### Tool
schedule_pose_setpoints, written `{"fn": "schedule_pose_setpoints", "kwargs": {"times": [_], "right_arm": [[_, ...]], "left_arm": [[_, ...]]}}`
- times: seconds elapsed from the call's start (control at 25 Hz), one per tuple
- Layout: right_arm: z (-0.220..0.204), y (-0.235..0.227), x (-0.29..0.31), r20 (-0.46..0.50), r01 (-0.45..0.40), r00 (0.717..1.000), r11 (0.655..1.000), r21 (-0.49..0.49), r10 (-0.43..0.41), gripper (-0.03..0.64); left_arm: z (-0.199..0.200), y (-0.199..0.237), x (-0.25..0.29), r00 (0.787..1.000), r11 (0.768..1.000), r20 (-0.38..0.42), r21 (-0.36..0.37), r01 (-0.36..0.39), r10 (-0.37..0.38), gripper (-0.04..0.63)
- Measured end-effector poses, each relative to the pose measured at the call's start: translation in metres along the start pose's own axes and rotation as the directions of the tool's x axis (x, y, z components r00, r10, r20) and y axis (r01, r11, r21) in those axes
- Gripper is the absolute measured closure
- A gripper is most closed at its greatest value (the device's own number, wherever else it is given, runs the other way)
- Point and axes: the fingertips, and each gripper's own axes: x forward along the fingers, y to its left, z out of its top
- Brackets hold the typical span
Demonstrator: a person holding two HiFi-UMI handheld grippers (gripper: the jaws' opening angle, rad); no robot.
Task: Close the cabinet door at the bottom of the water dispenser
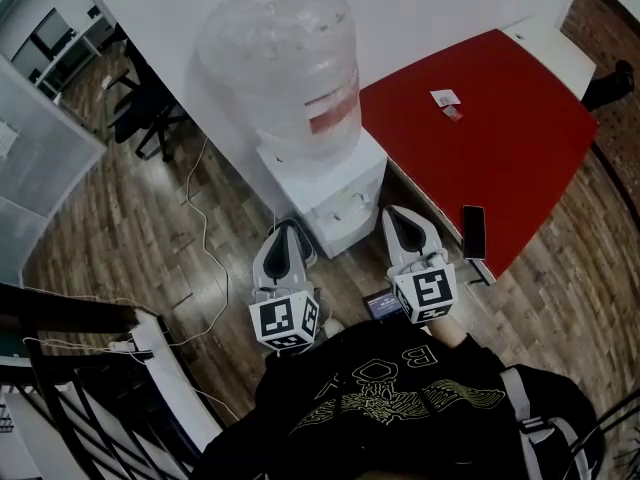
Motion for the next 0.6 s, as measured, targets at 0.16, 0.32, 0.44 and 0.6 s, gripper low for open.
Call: {"fn": "schedule_pose_setpoints", "kwargs": {"times": [0.16, 0.32, 0.44, 0.6], "right_arm": [[-0.0029, 0.0038, -0.0021, -0.007, -0.012, 1.000, 1.000, -0.002, 0.012, 0.617], [-0.0026, 0.0058, -0.0042, -0.011, -0.018, 1.000, 1.000, 0.000, 0.018, 0.618], [-0.0009, 0.0065, -0.0065, -0.010, -0.021, 1.000, 1.000, -0.014, 0.020, 0.618], [0.0027, 0.0048, -0.0084, -0.011, -0.011, 1.000, 1.000, -0.009, 0.011, 0.617]], "left_arm": [[-0.0027, -0.0023, -0.0037, 1.000, 1.000, -0.003, 0.000, -0.001, 0.001, 0.588], [-0.0056, -0.0029, -0.0059, 1.000, 1.000, -0.009, -0.002, -0.002, 0.002, 0.588], [-0.0061, -0.0038, -0.0080, 1.000, 1.000, -0.010, 0.000, -0.004, 0.004, 0.588], [-0.0051, -0.0063, -0.0093, 1.000, 1.000, -0.005, 0.000, -0.006, 0.006, 0.588]]}}
